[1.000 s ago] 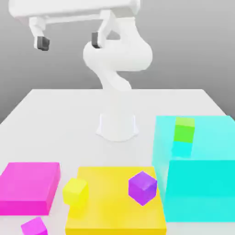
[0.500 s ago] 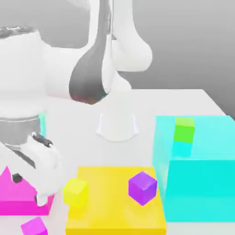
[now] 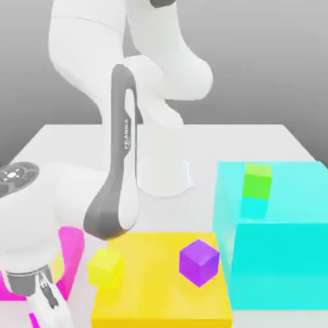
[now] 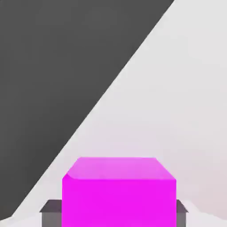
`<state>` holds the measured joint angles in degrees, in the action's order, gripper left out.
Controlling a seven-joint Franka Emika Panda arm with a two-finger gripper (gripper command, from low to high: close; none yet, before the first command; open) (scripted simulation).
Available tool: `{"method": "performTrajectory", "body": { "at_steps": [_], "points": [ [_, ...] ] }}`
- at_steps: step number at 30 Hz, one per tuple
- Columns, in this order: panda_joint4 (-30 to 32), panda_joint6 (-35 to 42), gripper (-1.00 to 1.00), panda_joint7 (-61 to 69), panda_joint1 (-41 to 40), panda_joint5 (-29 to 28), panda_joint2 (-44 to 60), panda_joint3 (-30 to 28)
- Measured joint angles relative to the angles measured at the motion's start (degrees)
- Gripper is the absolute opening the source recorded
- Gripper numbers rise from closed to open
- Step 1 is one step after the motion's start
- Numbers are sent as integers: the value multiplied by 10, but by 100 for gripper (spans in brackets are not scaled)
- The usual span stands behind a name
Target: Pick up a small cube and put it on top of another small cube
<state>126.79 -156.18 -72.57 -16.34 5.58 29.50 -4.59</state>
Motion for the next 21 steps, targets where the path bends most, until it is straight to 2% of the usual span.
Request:
{"method": "performTrajectory", "body": {
  "at_steps": [4, 8, 16, 21],
  "points": [
    [10, 53, -100, -10, 8, -24, -67, -18],
    [40, 92, -100, -95, 57, -50, -144, -20],
    [134, 163, -100, -310, 171, -67, -311, 40],
    [191, 184, -100, -416, 205, -51, -380, 79]
  ]
}}
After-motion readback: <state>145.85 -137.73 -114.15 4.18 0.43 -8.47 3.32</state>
